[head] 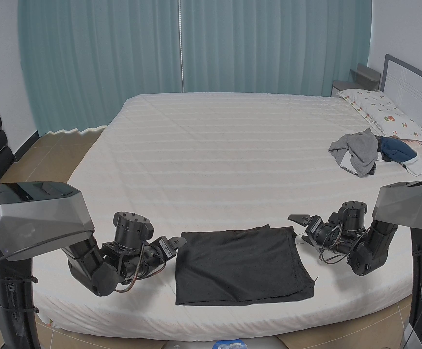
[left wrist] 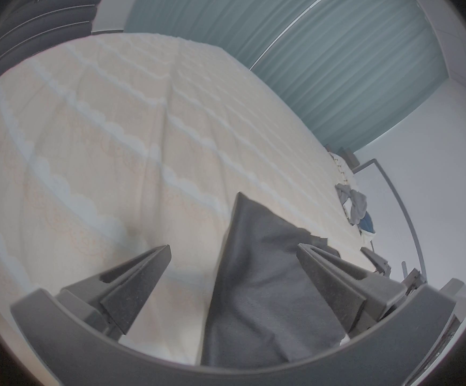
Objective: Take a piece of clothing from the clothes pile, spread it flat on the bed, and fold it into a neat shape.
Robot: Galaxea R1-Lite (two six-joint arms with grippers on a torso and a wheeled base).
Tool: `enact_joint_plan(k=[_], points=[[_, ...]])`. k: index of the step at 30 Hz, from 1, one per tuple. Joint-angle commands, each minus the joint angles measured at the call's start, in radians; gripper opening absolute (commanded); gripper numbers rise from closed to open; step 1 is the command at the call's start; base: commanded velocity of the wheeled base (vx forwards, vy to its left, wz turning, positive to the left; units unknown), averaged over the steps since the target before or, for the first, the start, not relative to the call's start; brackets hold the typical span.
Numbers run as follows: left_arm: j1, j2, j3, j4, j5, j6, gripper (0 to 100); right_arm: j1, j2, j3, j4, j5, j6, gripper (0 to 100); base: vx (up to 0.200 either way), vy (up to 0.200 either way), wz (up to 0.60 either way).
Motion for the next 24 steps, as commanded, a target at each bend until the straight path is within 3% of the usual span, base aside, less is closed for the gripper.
enact_joint_plan(k=[1, 4, 6, 15, 20, 24], points=[[0.045, -0.112, 0.054, -0.007, -0.002, -0.003, 100, -0.001, -0.095, 0.064, -0.004, -0.001, -0.013, 100, 0.0, 0.0, 0.0], [0.088, -0.125, 0.091, -0.012, 0.008, -0.001, 100, 0.001, -0.137, 0.118, -0.009, -0.003, -0.075, 100, 0.0, 0.0, 0.0], [0.131, -0.224, 0.135, -0.009, 0.041, -0.001, 100, 0.024, -0.187, 0.194, -0.024, -0.026, -0.144, 100, 0.0, 0.0, 0.0], [0.148, -0.542, 0.268, -0.001, 0.104, 0.066, 100, 0.078, -0.439, 0.352, -0.05, -0.158, -0.342, 100, 0.0, 0.0, 0.0], [0.146, -0.703, 0.29, 0.025, 0.185, 0.128, 100, 0.07, -0.554, 0.418, -0.072, -0.221, -0.374, 100, 0.0, 0.0, 0.0], [0.14, -0.853, 0.331, 0.08, 0.21, 0.223, 100, 0.051, -0.694, 0.466, -0.059, -0.228, -0.408, 100, 0.0, 0.0, 0.0]])
